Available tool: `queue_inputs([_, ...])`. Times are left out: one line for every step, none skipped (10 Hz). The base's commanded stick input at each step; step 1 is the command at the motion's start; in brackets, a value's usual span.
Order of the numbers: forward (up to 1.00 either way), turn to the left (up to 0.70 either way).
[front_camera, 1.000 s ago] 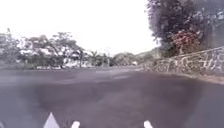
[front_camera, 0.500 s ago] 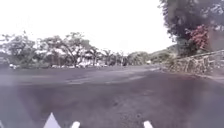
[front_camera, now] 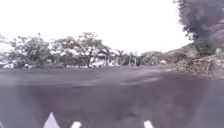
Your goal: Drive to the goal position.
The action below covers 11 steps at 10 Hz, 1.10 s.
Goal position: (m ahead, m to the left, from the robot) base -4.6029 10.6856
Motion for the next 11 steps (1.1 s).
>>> queue_inputs([0.70, 0.35])
queue_inputs([0.70, 0.35])
queue_inputs([0.70, 0.35])
queue_inputs([0.70, 0.35])
queue_inputs([0.70, 0.35])
queue_inputs([0.70, 0.35])
queue_inputs([0.70, 0.35])
queue_inputs([0.70, 0.35])
queue_inputs([0.70, 0.35])
queue_inputs([0.70, 0.35])
queue_inputs([0.70, 0.35])
